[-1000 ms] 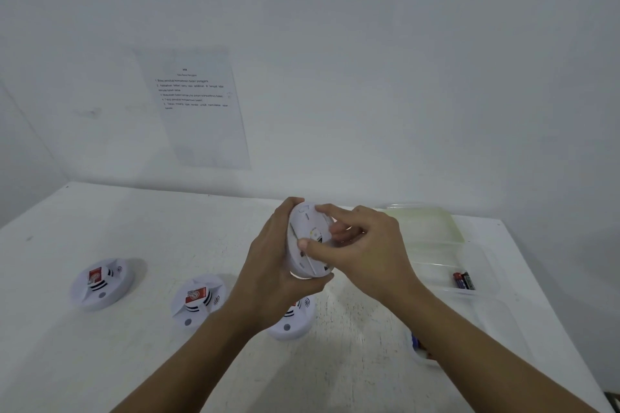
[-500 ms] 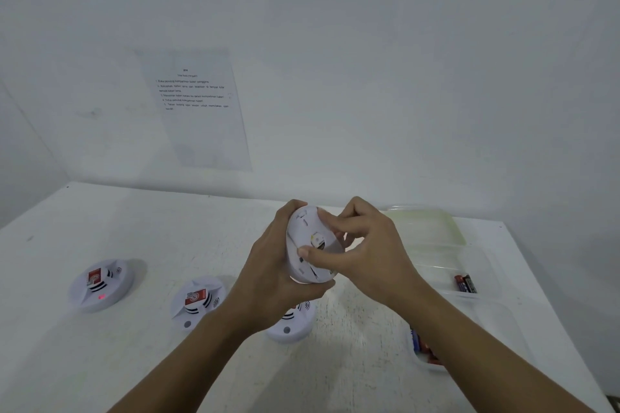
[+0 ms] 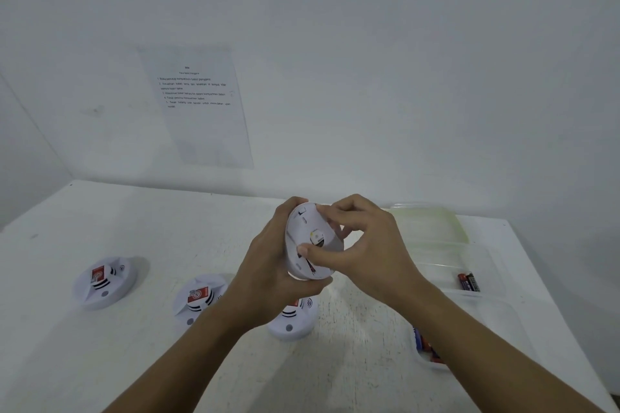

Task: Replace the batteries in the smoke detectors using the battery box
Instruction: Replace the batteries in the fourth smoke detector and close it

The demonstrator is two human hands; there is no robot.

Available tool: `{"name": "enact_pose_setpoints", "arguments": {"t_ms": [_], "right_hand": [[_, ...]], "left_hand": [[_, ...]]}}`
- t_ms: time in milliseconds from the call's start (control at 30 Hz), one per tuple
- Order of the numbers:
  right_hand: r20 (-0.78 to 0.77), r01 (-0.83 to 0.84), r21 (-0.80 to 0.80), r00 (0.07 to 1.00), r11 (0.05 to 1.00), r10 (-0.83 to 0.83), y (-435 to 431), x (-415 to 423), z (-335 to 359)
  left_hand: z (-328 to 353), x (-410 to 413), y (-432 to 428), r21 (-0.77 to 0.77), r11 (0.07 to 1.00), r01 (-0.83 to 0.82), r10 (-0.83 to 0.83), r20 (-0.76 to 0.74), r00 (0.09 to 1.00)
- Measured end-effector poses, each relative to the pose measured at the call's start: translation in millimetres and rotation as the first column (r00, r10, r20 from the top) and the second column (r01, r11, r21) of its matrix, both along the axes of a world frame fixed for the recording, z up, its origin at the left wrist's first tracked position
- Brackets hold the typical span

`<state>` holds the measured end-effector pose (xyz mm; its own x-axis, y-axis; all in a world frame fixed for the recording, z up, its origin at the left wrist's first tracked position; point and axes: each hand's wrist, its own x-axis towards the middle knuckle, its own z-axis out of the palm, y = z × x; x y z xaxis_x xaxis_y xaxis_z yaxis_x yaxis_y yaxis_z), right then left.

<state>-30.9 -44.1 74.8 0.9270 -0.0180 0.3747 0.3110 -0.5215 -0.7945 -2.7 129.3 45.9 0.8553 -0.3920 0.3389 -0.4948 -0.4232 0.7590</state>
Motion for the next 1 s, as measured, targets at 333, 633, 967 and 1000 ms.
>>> {"name": "enact_pose_setpoints", "arguments": {"t_ms": [333, 633, 967, 1000], "right_hand": [[-0.06, 0.114, 0.101, 0.992, 0.988, -0.108, 1, 2, -3], [-0.169, 0.139, 0.082, 0.978, 0.987, -0.124, -7, 8, 3], [-0.153, 0.067, 0.277, 0.988, 0.959, -0.025, -11, 6, -3], [-0.147, 0.062, 0.268, 0.989, 0.962, -0.023, -11, 7, -4]], "left_hand": [[7, -4, -4, -0.049, 0.998, 0.028, -0.022, 0.102, 0.995], [3, -4, -10, -0.029, 0.999, 0.017, -0.014, 0.1, 0.995], [5, 9, -1, 0.018, 0.999, 0.029, -0.031, 0.147, 0.989], [4, 9, -1, 0.03, 0.999, 0.032, -0.036, 0.132, 0.991]]}}
